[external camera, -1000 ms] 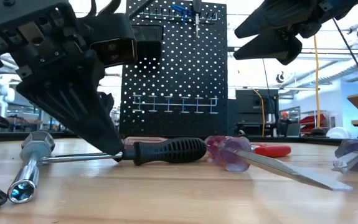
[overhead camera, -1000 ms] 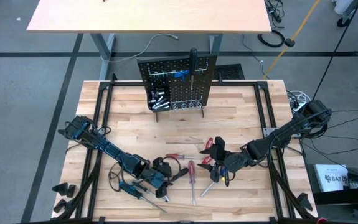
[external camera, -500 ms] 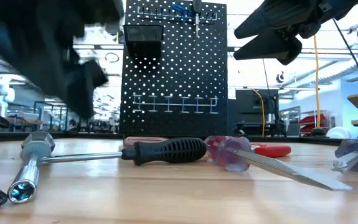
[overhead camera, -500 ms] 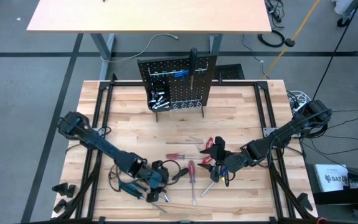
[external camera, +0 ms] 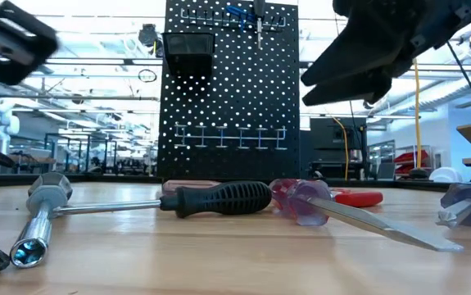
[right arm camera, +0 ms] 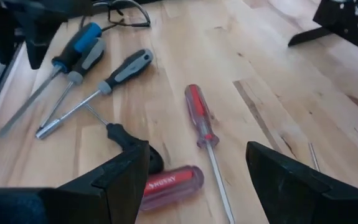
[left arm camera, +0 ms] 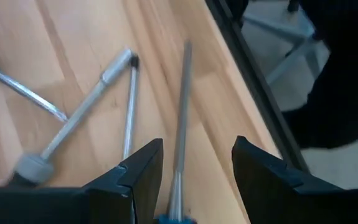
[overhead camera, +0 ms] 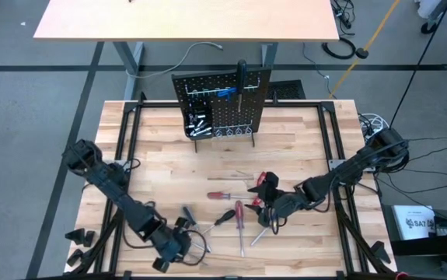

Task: Hang tools onto peg board
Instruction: Hang the blue-black screwdriver on the pegboard

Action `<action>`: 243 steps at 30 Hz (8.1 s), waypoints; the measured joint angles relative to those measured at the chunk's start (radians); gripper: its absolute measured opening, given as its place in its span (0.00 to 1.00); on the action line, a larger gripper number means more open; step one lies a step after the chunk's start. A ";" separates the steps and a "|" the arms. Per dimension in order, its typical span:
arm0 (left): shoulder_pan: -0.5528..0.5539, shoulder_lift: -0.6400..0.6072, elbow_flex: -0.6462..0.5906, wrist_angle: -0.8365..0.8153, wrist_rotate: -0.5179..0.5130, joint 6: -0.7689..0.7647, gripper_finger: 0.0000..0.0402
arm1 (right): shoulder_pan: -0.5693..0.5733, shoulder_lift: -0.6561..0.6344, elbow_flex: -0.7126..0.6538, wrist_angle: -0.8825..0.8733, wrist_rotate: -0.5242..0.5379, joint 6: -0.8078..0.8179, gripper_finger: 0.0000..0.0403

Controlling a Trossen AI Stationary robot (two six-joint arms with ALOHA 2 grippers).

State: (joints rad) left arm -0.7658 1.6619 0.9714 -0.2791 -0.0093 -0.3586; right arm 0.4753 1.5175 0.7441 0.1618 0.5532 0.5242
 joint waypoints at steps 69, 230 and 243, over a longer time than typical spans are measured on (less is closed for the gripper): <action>0.294 -0.006 0.246 -0.335 0.092 -0.005 0.05 | -0.096 0.084 0.254 -0.062 -0.463 0.122 0.64; 0.393 0.069 -0.049 1.537 -0.254 0.522 0.05 | -0.019 -0.056 -0.060 0.836 -0.229 -0.400 0.00; 0.376 0.015 -0.050 1.417 -0.338 0.532 0.05 | -0.025 -0.059 -0.060 0.819 -0.234 -0.441 0.16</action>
State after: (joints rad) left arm -0.3896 1.6766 0.9218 1.1380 -0.3473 0.1737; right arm 0.4500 1.4584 0.6842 0.9804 0.3192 0.0829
